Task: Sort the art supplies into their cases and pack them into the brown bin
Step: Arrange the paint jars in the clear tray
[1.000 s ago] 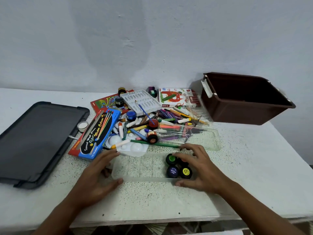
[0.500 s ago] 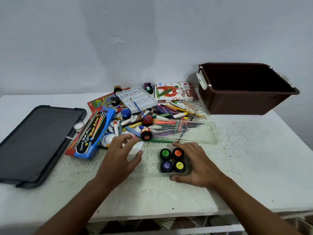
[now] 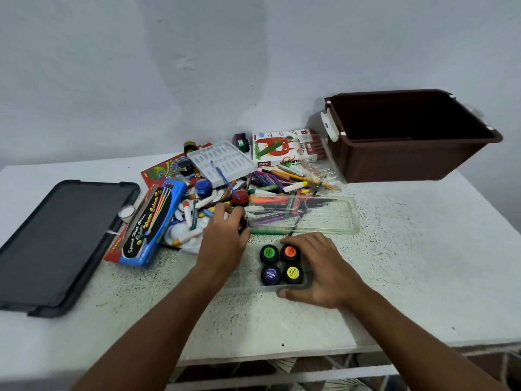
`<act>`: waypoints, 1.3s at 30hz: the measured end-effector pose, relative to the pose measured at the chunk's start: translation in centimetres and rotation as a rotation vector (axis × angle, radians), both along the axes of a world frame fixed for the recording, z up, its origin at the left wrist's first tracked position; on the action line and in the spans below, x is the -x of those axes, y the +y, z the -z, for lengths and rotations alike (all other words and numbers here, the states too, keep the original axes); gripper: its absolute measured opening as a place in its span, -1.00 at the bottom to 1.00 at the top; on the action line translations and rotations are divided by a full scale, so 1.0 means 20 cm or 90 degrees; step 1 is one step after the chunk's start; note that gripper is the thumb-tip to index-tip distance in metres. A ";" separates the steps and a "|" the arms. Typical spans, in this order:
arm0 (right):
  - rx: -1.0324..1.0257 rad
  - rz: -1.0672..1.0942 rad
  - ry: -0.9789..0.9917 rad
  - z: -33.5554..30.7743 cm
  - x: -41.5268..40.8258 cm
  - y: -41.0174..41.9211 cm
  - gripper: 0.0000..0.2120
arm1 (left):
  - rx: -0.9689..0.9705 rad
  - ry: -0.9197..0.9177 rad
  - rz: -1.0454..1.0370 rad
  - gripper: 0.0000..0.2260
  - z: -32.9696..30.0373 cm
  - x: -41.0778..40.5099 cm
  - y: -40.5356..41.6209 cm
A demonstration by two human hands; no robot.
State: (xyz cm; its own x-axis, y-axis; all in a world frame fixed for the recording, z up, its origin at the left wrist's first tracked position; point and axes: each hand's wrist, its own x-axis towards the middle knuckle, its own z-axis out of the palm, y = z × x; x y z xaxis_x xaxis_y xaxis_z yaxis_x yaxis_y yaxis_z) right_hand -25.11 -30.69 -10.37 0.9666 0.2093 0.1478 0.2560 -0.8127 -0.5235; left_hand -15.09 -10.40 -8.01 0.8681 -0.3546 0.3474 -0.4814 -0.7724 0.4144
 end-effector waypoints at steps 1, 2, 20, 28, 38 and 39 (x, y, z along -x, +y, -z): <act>0.002 0.000 0.001 0.00 0.00 0.00 -0.17 | 0.005 -0.002 -0.006 -0.82 -0.01 0.00 0.00; 0.005 0.001 0.001 0.00 0.00 0.00 -0.18 | 0.016 -0.006 -0.010 -0.84 -0.02 0.01 -0.01; -0.006 0.006 0.012 -0.01 0.00 0.01 -0.19 | -0.005 0.062 0.165 -0.73 -0.06 0.26 0.14; 0.008 0.006 0.020 0.00 0.00 0.01 -0.18 | -0.012 0.063 0.150 -0.70 -0.04 0.26 0.13; 0.015 0.011 0.027 0.00 0.00 0.01 -0.17 | 0.002 0.069 0.138 -0.69 -0.04 0.25 0.12; 0.017 0.010 0.029 0.00 0.00 0.01 -0.17 | -0.001 0.076 0.140 -0.68 -0.04 0.25 0.13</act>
State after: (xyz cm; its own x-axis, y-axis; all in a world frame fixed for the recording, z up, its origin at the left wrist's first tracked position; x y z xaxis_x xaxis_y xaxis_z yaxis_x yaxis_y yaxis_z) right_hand -25.12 -30.55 -10.38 0.9754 0.1970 0.0984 0.2194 -0.8300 -0.5128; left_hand -20.12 -7.87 -7.28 0.8047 -0.5403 0.2460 -0.5857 -0.6550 0.4774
